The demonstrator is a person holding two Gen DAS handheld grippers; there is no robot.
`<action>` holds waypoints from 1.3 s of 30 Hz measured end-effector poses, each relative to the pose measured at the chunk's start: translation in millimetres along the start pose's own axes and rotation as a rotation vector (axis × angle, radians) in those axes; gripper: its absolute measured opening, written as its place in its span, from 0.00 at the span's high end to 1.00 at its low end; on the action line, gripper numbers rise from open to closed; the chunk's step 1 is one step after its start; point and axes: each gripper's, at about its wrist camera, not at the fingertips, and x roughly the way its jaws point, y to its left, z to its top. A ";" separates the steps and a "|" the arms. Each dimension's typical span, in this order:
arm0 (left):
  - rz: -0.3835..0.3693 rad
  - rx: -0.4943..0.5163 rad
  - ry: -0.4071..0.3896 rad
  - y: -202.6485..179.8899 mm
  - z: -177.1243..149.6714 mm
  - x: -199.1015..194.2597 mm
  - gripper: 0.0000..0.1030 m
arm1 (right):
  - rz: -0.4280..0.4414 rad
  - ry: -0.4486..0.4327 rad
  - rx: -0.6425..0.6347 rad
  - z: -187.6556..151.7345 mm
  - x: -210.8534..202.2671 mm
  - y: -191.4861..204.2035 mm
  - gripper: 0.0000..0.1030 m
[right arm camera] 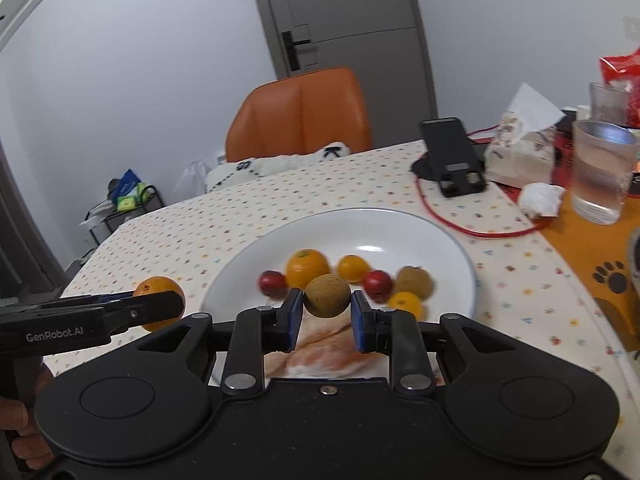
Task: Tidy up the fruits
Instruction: 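Carry the kiwi with the right tool while the left tool carries the orange to the plate, then open the left tool over the plate while the right tool releases the kiwi there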
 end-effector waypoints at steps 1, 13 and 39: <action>-0.005 0.004 0.003 -2.1 0.3 2.1 0.62 | -0.005 -0.001 0.004 -0.1 -0.4 -2.6 0.76; -0.031 0.046 0.021 -18.9 5.9 22.1 0.62 | -0.014 -0.040 0.042 4.3 -3.1 -22.0 0.70; 0.048 0.027 0.032 -4.8 4.8 1.1 0.45 | 0.031 -0.012 0.035 -4.9 -8.0 -5.5 0.58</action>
